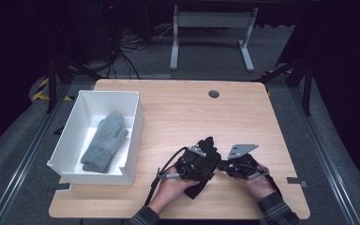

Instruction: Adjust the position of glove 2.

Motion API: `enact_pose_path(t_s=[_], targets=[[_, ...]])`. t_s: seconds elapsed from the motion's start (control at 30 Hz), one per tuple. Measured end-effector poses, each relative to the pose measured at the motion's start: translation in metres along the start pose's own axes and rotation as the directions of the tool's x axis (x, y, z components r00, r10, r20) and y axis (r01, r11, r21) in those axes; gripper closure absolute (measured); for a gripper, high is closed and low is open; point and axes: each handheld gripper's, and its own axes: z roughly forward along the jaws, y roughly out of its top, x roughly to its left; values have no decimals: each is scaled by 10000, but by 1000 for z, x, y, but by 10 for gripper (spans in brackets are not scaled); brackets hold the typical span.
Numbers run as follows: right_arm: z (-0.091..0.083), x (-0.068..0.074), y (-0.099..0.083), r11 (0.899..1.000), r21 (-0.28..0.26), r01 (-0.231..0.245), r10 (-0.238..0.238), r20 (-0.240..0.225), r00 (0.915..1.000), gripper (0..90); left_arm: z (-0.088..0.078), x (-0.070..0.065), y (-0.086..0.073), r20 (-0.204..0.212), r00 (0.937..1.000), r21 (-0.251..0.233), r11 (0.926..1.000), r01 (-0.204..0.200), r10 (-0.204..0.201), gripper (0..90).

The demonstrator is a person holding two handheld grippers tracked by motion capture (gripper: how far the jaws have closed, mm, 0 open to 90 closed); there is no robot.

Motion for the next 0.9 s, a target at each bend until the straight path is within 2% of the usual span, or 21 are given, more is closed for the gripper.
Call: enact_pose_path(t_s=[0.07, 0.13, 0.17, 0.27, 0.3, 0.33, 0.37, 0.43, 0.47, 0.57, 0.63, 0.67, 0.7, 0.73, 0.77, 0.8, 0.83, 0.87, 0.9], targets=[[-6, -6, -4, 9998, -52, -168, 169, 208, 9996, 702, 0, -3, 0, -156, 9997, 234, 9996, -162, 166, 807], [-10, -12, -9, 9994, -36, -331, 332, 347, 9988, 669, 0, -5, -1, -116, 9995, 474, 9985, -289, 295, 850], [-11, -15, -11, 9992, -38, -388, 390, 408, 9984, 646, 0, -7, -2, -180, 9985, 641, 9966, -509, 522, 866], [-14, -20, -16, 9989, -26, -465, 466, 619, 9970, 569, -3, -12, -4, -299, 9951, 1039, 9905, -905, 940, 876], [-14, -21, -17, 9989, -50, -456, 458, 703, 9965, 540, -5, -15, -6, -456, 9932, 1231, 9872, -1010, 1073, 876], [-14, -22, -19, 9988, -82, -482, 487, 787, 9957, 510, -5, -15, -6, -456, 9932, 1231, 9872, -1010, 1073, 876], [-13, -23, -19, 9988, -57, -483, 486, 840, 9953, 485, -7, -17, -8, -475, 9896, 1394, 9819, -1281, 1358, 876], [-13, -24, -20, 9987, -73, -495, 499, 846, 9952, 464, -9, -18, -10, -445, 9896, 1442, 9811, -1290, 1367, 866], [-12, -26, -21, 9985, -66, -545, 549, 843, 9949, 418, -10, -18, -10, -405, 9869, 1498, 9775, -1484, 1561, 847], [-9, -27, -22, 9981, -12, -615, 614, 821, 9947, 366, -16, -20, -9, -254, 9862, 1284, 9788, -1593, 1639, 786], [-8, -28, -22, 9980, 21, -638, 634, 818, 9946, 353, -20, -21, -8, -347, 9860, 1170, 9805, -1582, 1632, 723], [-7, -29, -23, 9978, 53, -658, 652, 771, 9949, 338, -23, -20, -6, -373, 9840, 1077, 9796, -1696, 1745, 723], [-6, -30, -24, 9973, 133, -719, 706, 829, 9941, 313, -28, -19, -5, -491, 9832, 934, 9809, -1708, 1759, 648], [-5, -31, -25, 9974, 125, -715, 702, 820, 9942, 303, -33, -17, -4, -814, 9810, 813, 9821, -1699, 1764, 615], [-5, -31, -25, 9974, 125, -715, 702, 820, 9942, 303, -33, -17, -4, -814, 9810, 813, 9821, -1699, 1764, 581], [-5, -31, -25, 9974, 126, -712, 699, 833, 9941, 297, -36, -16, -4, -1036, 9794, 707, 9835, -1665, 1733, 581], [-4, -33, -26, 9974, 131, -715, 701, 847, 9939, 280, -39, -14, -4, -1198, 9786, 737, 9845, -1590, 1670, 484], [-4, -33, -26, 9974, 131, -715, 701, 847, 9939, 280, -41, -11, -4, -1384, 9758, 658, 9847, -1615, 1693, 484], [-3, -33, -26, 9973, 121, -727, 714, 872, 9936, 278, -42, -8, -5, -1584, 9737, 555, 9861, -1566, 1636, 445]])
